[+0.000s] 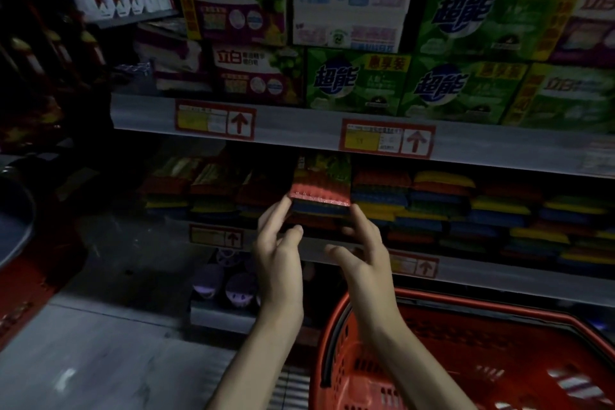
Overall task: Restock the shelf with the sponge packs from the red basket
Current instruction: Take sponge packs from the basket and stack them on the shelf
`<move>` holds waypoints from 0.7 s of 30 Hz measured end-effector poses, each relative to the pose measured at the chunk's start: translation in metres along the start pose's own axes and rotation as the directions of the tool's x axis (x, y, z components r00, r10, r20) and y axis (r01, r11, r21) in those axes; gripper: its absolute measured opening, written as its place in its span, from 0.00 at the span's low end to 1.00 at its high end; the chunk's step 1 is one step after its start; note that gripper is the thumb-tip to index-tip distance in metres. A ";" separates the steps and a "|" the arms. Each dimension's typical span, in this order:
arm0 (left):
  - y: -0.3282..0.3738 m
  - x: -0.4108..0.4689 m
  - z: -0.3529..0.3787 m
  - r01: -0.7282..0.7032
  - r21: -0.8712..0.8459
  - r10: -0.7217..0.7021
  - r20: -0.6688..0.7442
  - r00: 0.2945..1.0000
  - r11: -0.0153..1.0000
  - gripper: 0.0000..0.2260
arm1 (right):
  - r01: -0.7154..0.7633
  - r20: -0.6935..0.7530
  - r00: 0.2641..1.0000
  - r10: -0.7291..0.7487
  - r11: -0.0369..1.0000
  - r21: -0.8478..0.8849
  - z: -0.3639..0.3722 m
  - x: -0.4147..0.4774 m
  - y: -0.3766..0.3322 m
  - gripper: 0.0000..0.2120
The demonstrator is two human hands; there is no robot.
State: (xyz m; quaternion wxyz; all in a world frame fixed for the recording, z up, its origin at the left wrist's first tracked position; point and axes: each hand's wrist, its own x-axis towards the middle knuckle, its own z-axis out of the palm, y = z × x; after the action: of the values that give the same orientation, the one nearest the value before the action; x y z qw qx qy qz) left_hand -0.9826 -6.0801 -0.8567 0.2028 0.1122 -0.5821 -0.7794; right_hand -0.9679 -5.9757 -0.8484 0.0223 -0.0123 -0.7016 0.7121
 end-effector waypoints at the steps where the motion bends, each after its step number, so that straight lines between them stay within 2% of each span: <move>1: 0.001 0.002 0.001 0.002 -0.005 -0.002 0.000 1.000 1.000 0.22 | -0.004 -0.003 1.000 0.004 1.000 0.003 0.001 0.000 -0.001 0.33; 9: 0.000 0.006 0.009 0.051 -0.008 -0.052 -0.015 0.999 0.999 0.20 | 0.011 -0.046 0.999 -0.014 0.996 -0.084 0.000 0.009 0.001 0.30; 21: -0.003 0.014 0.010 0.035 0.068 -0.033 -0.026 0.999 0.997 0.21 | -0.011 -0.086 0.996 0.001 0.993 -0.121 0.005 0.012 -0.003 0.33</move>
State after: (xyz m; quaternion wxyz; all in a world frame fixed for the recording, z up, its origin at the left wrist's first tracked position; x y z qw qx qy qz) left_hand -0.9998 -6.0769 -0.8558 0.1928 0.1385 -0.6038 -0.7610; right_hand -0.9800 -5.9800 -0.8450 0.0494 -0.0464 -0.7421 0.6669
